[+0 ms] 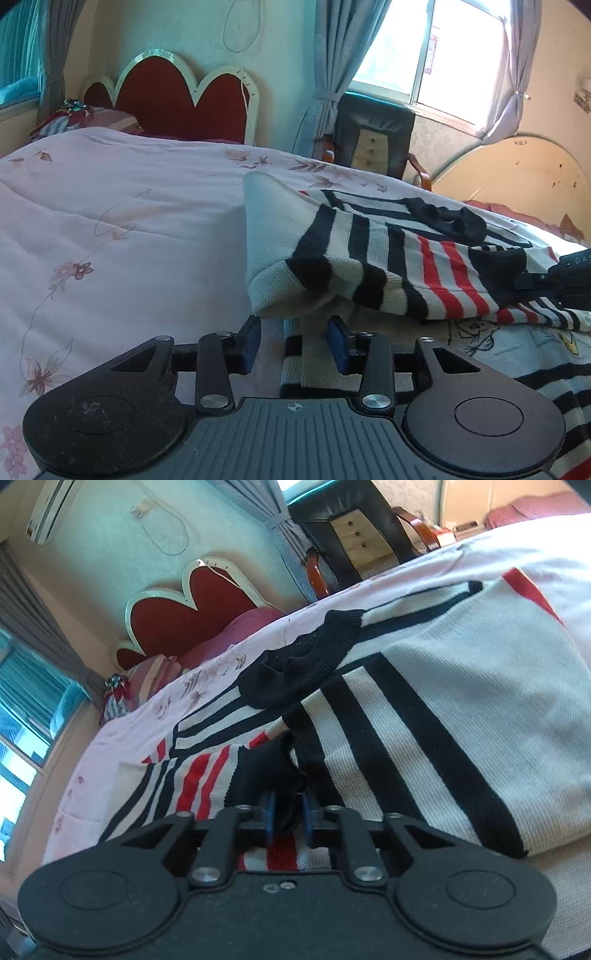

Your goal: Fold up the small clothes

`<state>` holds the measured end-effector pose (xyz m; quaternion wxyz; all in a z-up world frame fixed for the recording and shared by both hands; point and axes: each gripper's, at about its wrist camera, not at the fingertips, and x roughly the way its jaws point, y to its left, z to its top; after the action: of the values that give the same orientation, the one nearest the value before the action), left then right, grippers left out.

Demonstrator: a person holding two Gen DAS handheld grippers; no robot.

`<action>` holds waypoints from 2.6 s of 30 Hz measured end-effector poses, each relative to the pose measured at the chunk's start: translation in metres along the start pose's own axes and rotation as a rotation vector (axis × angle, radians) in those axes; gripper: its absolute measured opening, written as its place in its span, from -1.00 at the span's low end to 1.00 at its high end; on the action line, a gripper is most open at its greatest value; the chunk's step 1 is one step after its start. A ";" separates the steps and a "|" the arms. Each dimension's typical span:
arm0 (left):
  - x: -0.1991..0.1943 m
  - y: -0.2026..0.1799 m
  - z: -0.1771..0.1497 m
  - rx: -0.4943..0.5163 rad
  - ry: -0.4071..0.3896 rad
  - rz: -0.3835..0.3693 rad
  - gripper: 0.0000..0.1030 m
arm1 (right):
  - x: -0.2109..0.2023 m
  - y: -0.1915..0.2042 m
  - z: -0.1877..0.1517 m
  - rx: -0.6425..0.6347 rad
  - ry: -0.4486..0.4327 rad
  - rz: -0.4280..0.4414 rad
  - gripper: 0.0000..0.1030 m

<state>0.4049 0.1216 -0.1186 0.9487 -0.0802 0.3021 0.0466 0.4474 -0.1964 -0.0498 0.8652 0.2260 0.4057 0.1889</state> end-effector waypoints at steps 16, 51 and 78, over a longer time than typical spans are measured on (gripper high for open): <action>0.018 -0.023 0.013 0.117 -0.012 -0.035 -0.24 | -0.073 -0.060 0.017 -0.037 -0.155 -0.222 -0.97; 0.017 -0.070 0.032 0.158 0.023 -0.193 0.21 | -0.038 0.004 -0.001 -0.277 -0.065 -0.132 -0.72; 0.130 -0.032 0.093 0.198 0.053 -0.123 0.34 | 0.023 0.007 0.042 -0.299 -0.061 -0.120 -0.61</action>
<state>0.5680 0.1122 -0.1150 0.9448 -0.0059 0.3246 -0.0437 0.4927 -0.1888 -0.0364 0.9108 0.0758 0.3594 0.1882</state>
